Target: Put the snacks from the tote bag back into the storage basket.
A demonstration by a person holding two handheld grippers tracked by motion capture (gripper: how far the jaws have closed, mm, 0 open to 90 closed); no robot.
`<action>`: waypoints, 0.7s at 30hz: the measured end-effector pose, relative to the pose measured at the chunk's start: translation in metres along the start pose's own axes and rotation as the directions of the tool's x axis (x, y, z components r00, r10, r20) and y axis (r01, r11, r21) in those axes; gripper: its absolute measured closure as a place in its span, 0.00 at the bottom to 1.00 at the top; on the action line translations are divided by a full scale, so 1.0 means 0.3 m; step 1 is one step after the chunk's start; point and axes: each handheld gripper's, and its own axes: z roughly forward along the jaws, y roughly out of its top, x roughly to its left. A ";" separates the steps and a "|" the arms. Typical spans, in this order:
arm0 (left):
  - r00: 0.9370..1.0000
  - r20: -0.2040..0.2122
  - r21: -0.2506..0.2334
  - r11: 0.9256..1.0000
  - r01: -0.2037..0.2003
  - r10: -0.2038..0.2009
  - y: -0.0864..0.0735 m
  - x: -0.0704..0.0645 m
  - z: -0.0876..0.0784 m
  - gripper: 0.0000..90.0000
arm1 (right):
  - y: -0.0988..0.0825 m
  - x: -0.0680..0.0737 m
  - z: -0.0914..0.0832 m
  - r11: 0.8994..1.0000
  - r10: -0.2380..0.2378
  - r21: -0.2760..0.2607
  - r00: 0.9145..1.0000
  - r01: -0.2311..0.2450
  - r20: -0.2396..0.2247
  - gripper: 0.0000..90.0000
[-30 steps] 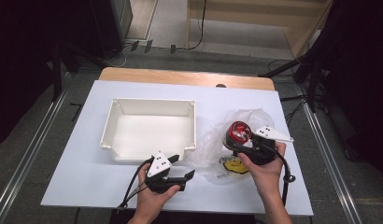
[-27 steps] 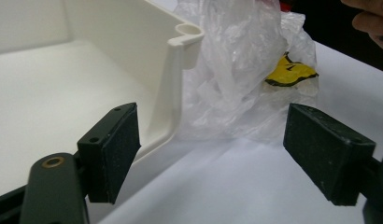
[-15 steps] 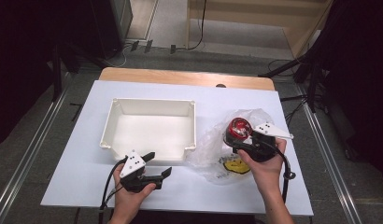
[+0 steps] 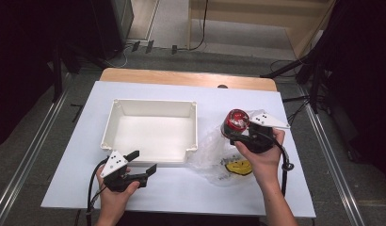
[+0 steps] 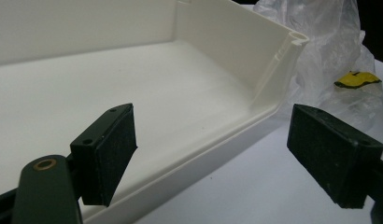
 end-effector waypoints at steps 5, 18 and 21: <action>1.000 -0.011 -0.006 1.000 0.008 -0.008 -0.002 0.014 -0.016 0.18 | 0.009 0.017 0.022 1.000 -0.004 0.004 1.000 0.004 -0.009 0.29; 1.000 0.000 -0.012 1.000 0.014 -0.014 -0.013 0.037 -0.021 0.15 | 0.021 0.084 0.063 0.999 -0.031 -0.006 0.998 0.031 -0.054 0.29; 1.000 -0.008 -0.020 1.000 -0.005 0.004 -0.012 0.037 -0.025 0.15 | 0.022 0.101 0.072 0.999 -0.034 -0.003 0.997 0.034 -0.064 0.29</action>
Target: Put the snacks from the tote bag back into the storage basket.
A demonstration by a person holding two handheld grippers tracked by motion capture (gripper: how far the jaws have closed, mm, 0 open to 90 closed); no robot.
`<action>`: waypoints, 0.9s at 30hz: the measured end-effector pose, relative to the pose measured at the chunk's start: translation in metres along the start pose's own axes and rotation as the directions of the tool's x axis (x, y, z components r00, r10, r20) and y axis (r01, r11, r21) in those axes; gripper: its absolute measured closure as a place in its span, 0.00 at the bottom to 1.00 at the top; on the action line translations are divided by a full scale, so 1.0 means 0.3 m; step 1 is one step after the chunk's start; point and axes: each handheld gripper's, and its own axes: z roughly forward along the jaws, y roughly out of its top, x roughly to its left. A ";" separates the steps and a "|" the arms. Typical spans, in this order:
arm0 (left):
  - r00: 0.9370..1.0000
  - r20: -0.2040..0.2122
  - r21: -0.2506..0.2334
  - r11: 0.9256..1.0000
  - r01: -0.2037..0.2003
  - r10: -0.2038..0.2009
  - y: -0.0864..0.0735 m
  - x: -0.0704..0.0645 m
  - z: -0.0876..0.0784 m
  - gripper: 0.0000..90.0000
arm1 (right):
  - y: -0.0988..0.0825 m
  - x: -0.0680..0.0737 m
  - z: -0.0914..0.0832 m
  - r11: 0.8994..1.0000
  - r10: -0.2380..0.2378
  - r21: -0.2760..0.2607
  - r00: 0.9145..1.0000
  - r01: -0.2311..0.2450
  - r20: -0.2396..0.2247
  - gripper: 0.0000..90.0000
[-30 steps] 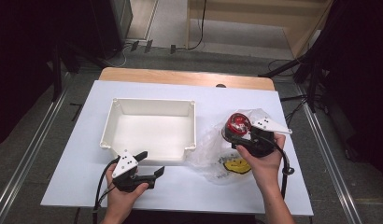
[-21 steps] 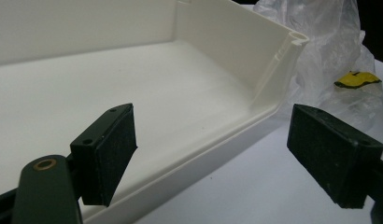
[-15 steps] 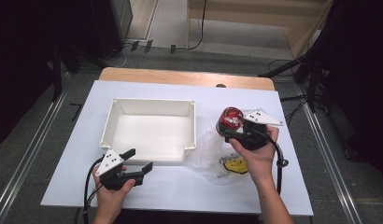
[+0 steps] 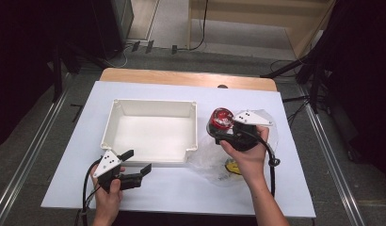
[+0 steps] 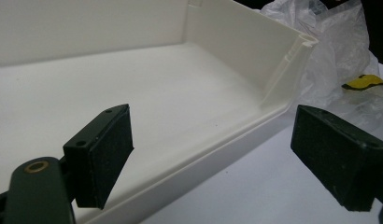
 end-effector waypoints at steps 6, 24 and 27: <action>1.000 -0.010 -0.009 1.000 -0.008 0.008 -0.001 0.001 0.004 0.14 | 0.001 0.028 0.020 1.000 -0.014 0.006 0.999 0.014 -0.032 0.29; 1.000 -0.001 -0.009 1.000 0.011 -0.011 -0.009 0.009 0.012 0.13 | 0.005 0.092 0.059 0.999 -0.048 0.016 0.995 0.050 -0.083 0.29; 1.000 0.000 -0.009 1.000 0.013 -0.013 -0.010 0.009 0.011 0.13 | 0.004 0.108 0.067 0.998 -0.054 0.017 0.994 0.056 -0.093 0.29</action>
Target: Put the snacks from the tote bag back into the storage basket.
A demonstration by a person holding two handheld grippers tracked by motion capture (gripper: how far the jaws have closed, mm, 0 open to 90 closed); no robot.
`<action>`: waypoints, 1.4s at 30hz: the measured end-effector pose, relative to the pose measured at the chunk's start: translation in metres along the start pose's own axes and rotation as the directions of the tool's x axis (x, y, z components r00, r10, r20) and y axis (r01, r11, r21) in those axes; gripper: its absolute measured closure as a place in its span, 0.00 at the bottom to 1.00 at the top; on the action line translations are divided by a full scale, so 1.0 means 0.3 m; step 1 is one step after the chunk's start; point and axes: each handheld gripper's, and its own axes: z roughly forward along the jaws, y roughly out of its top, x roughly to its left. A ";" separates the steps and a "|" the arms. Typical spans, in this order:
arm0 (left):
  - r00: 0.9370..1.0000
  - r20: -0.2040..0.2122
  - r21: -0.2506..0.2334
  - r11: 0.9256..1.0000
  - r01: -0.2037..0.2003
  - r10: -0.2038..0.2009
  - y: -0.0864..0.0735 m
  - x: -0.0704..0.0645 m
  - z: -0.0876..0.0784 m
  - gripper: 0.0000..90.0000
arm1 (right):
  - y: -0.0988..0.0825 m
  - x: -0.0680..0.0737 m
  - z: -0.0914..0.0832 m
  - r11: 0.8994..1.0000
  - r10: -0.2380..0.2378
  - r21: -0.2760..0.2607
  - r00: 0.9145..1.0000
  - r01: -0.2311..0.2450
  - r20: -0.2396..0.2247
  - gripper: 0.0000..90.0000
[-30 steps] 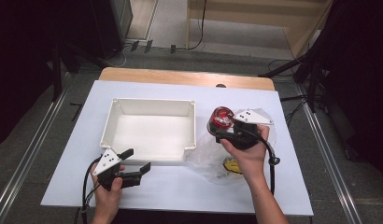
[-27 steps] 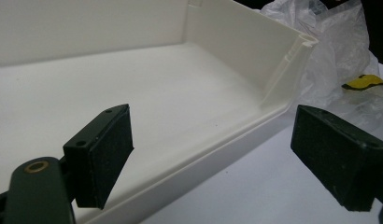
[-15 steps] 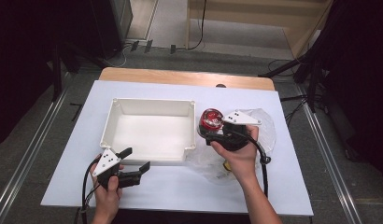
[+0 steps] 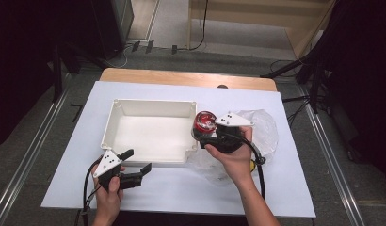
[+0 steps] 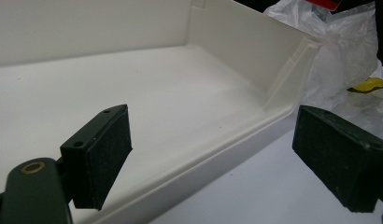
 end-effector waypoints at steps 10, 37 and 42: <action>1.000 0.002 -0.002 1.000 -0.005 0.005 -0.001 -0.001 0.000 0.13 | 0.006 0.034 0.028 1.000 -0.026 0.012 0.999 0.026 -0.031 0.29; 1.000 0.005 0.002 1.000 -0.011 0.011 -0.001 -0.002 0.002 0.14 | -0.015 0.096 0.104 0.997 -0.057 0.055 0.996 0.061 -0.075 0.29; 1.000 0.008 0.002 1.000 -0.014 0.014 -0.001 -0.002 0.002 0.14 | -0.014 0.095 0.110 0.997 -0.055 0.052 0.995 0.060 -0.080 0.29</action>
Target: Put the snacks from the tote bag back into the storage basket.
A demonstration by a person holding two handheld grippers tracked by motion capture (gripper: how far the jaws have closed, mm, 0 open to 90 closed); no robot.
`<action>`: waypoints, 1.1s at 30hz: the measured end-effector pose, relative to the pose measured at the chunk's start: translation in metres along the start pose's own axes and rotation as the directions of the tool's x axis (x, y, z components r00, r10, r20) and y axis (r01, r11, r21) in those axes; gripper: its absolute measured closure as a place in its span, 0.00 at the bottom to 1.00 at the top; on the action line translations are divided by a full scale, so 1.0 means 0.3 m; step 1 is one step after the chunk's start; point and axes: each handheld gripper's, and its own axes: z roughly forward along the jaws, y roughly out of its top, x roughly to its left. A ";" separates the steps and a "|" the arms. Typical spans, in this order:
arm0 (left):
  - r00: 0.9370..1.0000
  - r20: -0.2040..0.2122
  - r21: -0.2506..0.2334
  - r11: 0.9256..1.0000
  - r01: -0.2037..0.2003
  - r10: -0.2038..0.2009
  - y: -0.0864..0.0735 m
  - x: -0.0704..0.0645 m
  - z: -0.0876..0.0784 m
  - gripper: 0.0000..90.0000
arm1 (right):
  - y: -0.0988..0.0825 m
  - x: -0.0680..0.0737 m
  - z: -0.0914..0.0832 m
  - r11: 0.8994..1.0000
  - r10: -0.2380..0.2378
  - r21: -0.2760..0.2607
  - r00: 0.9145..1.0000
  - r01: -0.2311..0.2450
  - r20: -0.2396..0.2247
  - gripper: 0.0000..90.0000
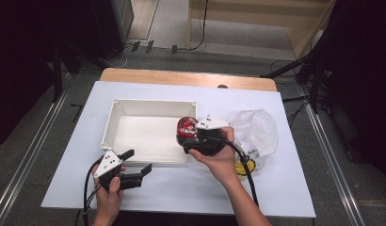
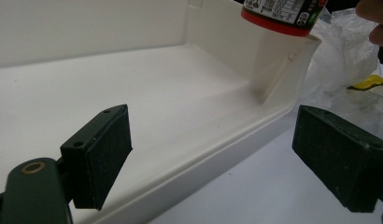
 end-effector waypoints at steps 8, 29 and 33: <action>1.000 -0.003 0.002 1.000 0.000 0.000 0.000 -0.001 0.000 0.14 | -0.009 0.008 0.030 0.999 -0.012 0.038 1.000 0.012 -0.004 0.29; 1.000 -0.004 -0.005 1.000 0.002 -0.002 -0.001 -0.001 -0.001 0.14 | -0.042 0.023 0.087 0.990 -0.078 0.121 0.997 0.075 0.013 0.28; 1.000 -0.003 -0.004 1.000 0.003 -0.003 -0.001 -0.001 -0.001 0.14 | -0.046 0.033 0.096 0.986 -0.100 0.133 0.995 0.098 0.014 0.28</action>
